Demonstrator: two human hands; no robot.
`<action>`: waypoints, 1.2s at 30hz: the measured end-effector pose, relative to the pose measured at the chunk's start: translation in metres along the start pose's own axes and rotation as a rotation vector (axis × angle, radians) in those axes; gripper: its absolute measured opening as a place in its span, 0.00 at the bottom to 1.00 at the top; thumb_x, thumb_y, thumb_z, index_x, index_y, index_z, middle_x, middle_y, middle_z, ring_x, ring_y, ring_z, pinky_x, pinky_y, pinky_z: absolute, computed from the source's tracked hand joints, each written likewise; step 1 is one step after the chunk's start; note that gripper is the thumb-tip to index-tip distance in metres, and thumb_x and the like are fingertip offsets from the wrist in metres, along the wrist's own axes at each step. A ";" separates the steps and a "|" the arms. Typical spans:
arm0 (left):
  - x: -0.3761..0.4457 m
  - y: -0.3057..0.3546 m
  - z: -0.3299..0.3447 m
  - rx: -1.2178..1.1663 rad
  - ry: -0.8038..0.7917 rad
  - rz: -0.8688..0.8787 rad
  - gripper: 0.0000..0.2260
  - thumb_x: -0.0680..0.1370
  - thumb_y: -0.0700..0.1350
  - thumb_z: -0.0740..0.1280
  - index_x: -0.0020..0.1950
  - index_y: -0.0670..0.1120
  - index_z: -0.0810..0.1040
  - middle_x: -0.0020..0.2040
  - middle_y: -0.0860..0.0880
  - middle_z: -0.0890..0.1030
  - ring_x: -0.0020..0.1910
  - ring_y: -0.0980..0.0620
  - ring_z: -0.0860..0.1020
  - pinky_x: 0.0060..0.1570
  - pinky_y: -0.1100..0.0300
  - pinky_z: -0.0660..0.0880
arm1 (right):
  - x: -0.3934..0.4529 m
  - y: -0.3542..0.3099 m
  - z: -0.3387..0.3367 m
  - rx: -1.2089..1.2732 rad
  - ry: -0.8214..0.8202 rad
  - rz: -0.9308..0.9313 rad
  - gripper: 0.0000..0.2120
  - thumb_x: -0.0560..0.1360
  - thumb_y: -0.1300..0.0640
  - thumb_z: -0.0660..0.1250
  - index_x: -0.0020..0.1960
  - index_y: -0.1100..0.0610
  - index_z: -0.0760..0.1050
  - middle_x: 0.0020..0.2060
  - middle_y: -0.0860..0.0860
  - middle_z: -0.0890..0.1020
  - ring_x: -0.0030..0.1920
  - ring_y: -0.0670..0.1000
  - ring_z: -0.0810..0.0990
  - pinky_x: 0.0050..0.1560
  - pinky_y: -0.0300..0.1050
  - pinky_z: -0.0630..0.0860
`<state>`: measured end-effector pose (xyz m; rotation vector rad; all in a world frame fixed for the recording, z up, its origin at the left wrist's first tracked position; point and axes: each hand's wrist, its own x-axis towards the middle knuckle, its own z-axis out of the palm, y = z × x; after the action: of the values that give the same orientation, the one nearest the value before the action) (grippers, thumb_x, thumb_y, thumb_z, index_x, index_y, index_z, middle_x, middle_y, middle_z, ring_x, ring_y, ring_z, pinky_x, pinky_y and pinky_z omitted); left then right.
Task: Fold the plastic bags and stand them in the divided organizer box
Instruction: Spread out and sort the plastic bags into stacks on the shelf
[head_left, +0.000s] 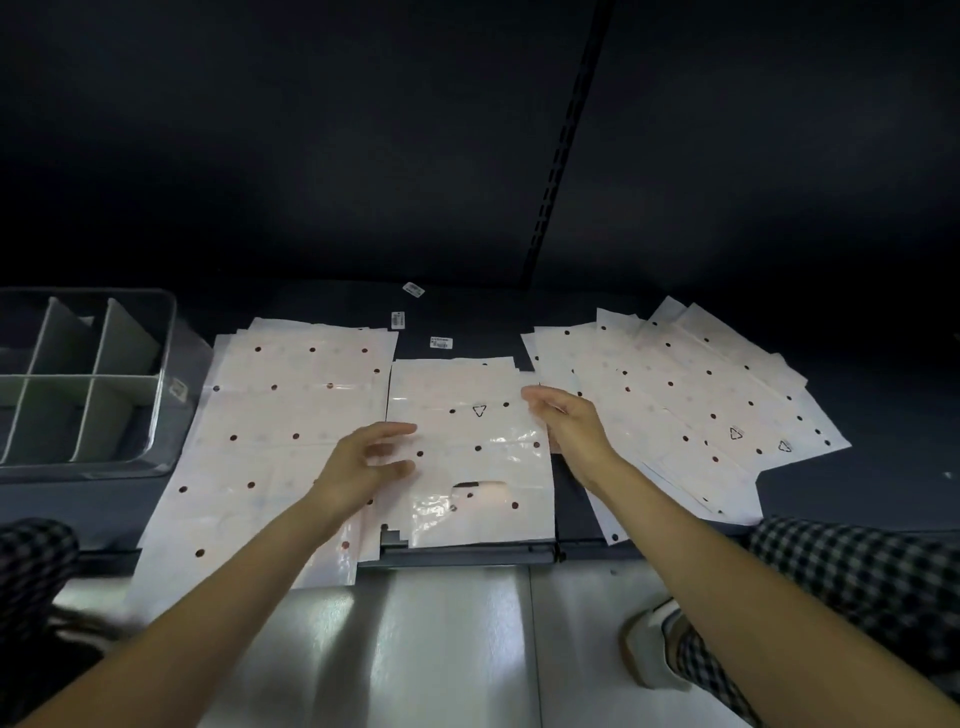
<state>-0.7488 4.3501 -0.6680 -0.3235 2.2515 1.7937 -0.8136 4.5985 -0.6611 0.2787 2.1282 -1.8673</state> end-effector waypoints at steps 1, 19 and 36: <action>0.000 -0.001 0.004 0.144 -0.001 0.071 0.15 0.73 0.37 0.71 0.53 0.55 0.79 0.60 0.51 0.74 0.60 0.50 0.73 0.52 0.62 0.72 | 0.003 0.000 -0.001 -0.017 -0.032 0.001 0.11 0.78 0.59 0.63 0.60 0.55 0.77 0.62 0.48 0.76 0.58 0.43 0.74 0.60 0.35 0.68; -0.008 -0.025 0.041 1.180 -0.409 0.415 0.27 0.80 0.60 0.52 0.77 0.58 0.46 0.77 0.57 0.39 0.76 0.55 0.39 0.73 0.64 0.39 | -0.021 0.072 -0.167 -0.934 0.541 0.052 0.20 0.74 0.49 0.68 0.62 0.58 0.75 0.65 0.55 0.73 0.64 0.59 0.68 0.60 0.51 0.68; -0.019 0.058 0.057 0.011 -0.183 0.024 0.30 0.72 0.62 0.63 0.72 0.57 0.61 0.71 0.56 0.65 0.68 0.56 0.66 0.62 0.62 0.68 | -0.027 -0.041 -0.017 -0.568 0.011 -0.246 0.20 0.78 0.48 0.61 0.30 0.52 0.60 0.27 0.47 0.64 0.32 0.48 0.65 0.37 0.43 0.61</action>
<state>-0.7463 4.4193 -0.6205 -0.1244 2.1456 1.7451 -0.8036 4.6110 -0.6112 -0.1042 2.6789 -1.2789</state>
